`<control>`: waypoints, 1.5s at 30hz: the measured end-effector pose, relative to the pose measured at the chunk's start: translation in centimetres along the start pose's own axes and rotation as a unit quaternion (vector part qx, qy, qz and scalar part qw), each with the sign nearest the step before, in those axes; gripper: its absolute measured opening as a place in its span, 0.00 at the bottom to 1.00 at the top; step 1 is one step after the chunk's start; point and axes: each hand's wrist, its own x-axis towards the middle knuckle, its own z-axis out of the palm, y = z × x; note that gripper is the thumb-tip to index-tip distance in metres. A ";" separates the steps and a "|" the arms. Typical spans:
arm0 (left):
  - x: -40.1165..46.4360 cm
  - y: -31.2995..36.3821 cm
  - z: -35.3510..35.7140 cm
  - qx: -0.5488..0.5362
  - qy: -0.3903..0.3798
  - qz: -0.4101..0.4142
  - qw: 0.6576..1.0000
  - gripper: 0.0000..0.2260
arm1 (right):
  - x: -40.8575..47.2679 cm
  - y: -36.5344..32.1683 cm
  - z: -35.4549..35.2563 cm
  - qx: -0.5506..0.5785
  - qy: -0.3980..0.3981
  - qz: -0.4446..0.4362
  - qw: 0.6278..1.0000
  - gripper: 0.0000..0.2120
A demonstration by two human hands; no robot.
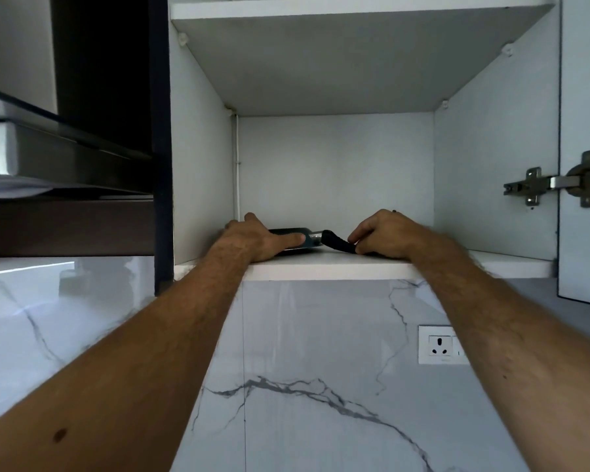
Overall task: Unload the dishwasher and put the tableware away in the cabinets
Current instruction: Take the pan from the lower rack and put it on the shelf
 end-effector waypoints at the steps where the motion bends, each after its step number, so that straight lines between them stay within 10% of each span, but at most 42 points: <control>1: -0.3 0.1 0.0 0.008 0.012 0.005 1.000 0.56 | 0.0 0.0 0.0 0.003 -0.001 -0.002 1.000 0.12; 13: -1.0 0.1 -0.2 0.014 0.122 0.160 0.979 0.50 | -1.4 -0.1 -0.6 -0.006 0.141 -0.027 0.990 0.24; 24: -2.0 0.4 -0.5 -0.009 0.069 0.166 0.984 0.54 | -7.1 0.9 -2.6 -0.100 0.225 -0.013 0.969 0.31; 35: -11.1 1.2 -1.6 -0.094 0.304 0.309 0.896 0.18 | -17.5 -2.6 -6.7 -0.213 0.209 0.067 0.952 0.42; 45: -19.8 1.0 -3.1 -0.046 0.218 0.380 0.898 0.37 | -28.3 -8.5 -10.2 -0.294 0.255 0.098 0.916 0.39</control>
